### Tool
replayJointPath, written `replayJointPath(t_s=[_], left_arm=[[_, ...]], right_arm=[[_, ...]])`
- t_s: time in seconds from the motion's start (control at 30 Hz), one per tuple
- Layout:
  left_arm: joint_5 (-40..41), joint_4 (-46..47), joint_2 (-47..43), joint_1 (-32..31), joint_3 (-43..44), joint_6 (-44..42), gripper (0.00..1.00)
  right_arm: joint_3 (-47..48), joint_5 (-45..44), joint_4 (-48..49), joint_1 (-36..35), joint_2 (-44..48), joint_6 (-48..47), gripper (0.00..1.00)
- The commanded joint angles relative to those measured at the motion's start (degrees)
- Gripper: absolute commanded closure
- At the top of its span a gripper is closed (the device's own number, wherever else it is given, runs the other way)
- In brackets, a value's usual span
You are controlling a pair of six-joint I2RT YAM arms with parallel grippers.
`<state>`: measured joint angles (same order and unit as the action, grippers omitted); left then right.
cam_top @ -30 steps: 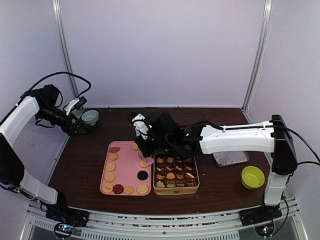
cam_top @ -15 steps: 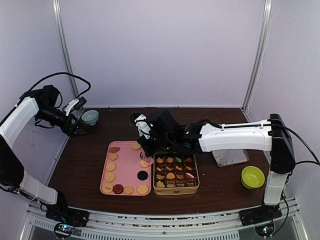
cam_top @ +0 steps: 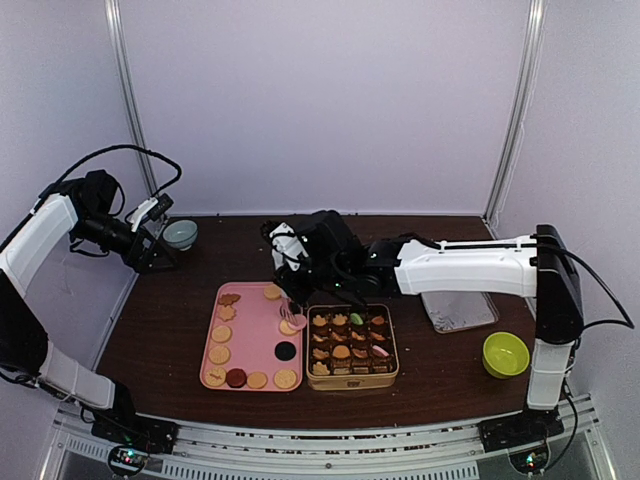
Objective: Pack the cookies
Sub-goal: Pick up the fake cookies from the plate.
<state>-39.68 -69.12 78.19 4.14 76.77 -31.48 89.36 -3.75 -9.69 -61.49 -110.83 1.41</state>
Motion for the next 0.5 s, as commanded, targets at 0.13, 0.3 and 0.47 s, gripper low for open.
replayJointPath(t_s=[0.13,0.3,0.47], left_arm=[[-1.1,0.0,-1.5,0.5,-0.2,-0.7,0.03],[-1.3,0.0,-1.5,0.5,0.0,-0.6,0.03],[-1.4,0.0,-1.5,0.6,0.4,-0.6,0.03]], right_arm=[[2.2,8.7,-6.8,2.7,-1.1,0.5,0.6],[3.0,8.9,-6.4,3.1,0.6,-0.1,0.6],[3.7,9.3,-5.5,3.2,1.3,0.3,0.61]])
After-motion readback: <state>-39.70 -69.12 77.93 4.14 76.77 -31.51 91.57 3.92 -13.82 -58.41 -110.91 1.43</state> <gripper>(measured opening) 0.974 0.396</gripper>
